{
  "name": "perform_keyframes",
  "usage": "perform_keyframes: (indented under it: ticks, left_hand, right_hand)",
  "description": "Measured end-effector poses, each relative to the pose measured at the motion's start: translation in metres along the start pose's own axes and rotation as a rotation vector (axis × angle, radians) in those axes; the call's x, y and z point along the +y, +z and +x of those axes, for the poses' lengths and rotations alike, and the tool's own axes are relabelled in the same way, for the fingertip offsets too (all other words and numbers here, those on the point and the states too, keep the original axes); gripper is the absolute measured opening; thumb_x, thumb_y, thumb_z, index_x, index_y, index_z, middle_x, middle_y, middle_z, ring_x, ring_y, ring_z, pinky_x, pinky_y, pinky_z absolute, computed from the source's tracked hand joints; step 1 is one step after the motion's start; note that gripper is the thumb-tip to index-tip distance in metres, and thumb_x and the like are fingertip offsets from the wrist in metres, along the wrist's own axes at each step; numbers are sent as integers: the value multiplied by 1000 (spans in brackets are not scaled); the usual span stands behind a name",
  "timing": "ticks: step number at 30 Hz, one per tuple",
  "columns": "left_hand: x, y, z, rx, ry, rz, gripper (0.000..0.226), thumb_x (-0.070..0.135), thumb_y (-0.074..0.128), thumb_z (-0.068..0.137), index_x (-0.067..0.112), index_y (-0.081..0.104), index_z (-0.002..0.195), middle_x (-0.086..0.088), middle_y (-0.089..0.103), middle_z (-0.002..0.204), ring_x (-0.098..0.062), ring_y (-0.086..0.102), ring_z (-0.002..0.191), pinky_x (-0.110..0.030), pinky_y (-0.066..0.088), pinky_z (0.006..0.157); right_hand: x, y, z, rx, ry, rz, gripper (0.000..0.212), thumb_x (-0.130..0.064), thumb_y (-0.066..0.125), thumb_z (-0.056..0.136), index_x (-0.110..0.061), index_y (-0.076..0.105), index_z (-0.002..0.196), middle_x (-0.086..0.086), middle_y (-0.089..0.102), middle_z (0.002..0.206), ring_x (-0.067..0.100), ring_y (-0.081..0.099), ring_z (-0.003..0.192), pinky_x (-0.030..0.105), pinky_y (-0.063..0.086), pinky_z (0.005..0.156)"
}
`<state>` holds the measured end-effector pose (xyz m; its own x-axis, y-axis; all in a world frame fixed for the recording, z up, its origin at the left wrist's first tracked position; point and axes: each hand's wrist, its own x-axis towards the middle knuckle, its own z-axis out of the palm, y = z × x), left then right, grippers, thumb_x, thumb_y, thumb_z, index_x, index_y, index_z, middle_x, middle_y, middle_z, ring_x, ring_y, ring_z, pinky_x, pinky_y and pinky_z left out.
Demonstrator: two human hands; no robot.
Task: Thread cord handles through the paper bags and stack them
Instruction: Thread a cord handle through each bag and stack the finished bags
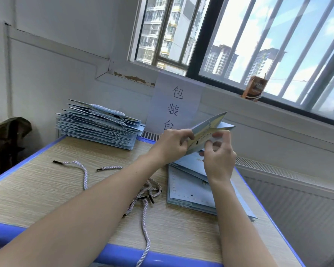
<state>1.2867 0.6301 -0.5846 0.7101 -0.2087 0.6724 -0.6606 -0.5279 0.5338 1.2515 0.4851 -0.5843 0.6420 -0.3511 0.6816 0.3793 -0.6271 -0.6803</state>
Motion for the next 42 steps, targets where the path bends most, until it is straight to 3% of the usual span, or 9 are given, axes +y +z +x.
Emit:
perform_keyframes:
  ticks: [5,8,12,16,18,23,31,39,42]
  left_hand:
    - [5,-4,-3,-72,81,120,20,16,68,83,13,65,103,-1,58,81,-22,53,73,-28,37,64]
    - [5,-2,-4,-92,115,223,21,17,70,81,9,65,100,-3,55,83,-23,50,77,-27,33,66]
    - [2,-3,-4,-142,109,250,11,17,68,79,8,62,80,-5,54,80,-23,52,76,-29,40,68]
    - [0,-7,-2,-219,96,273,22,11,64,81,10,70,102,-2,53,90,-20,51,84,-32,47,78]
    - [0,-8,-1,-257,92,292,17,5,60,85,7,70,99,-5,56,95,-24,54,88,-35,48,81]
    - [4,-3,0,-293,82,341,19,-3,53,89,11,48,77,-3,48,88,-25,49,78,-34,41,70]
    - [9,0,-5,-230,146,473,33,-7,41,88,24,33,90,-1,43,84,-26,40,65,-34,31,61]
    - [2,6,-8,-115,175,486,35,-1,44,94,33,35,93,-1,52,97,-27,44,59,-32,24,52]
    - [4,6,-9,-88,167,487,34,-1,43,94,27,50,111,-1,52,98,-29,47,59,-32,28,53]
  right_hand:
    - [-1,-4,0,-69,30,-282,44,-23,51,94,-34,55,136,5,69,95,33,60,99,37,41,76]
    - [0,-6,2,-108,75,-338,36,-26,55,93,-26,62,129,9,72,106,34,59,106,37,41,78]
    - [3,-3,3,-104,90,-325,25,-26,58,92,-19,65,115,8,71,103,34,61,103,35,38,73]
    - [5,-2,4,-89,107,-323,29,-26,58,92,-15,58,119,11,71,96,36,60,100,37,41,72]
    - [9,0,5,-100,107,-321,24,-26,56,92,-17,59,114,10,73,91,35,60,100,37,44,73]
    - [8,0,4,-111,89,-285,13,-22,54,94,-16,63,102,9,73,92,34,60,98,42,49,82]
    - [8,-4,6,-123,111,-200,29,-20,56,91,-11,69,67,2,67,55,26,67,74,35,52,68]
    - [3,-6,3,-169,118,-180,27,-28,59,91,-18,73,71,-2,68,55,24,69,73,36,54,73]
    - [1,-7,3,-155,129,-185,28,-30,57,90,-17,72,70,0,68,57,25,69,73,37,55,72]
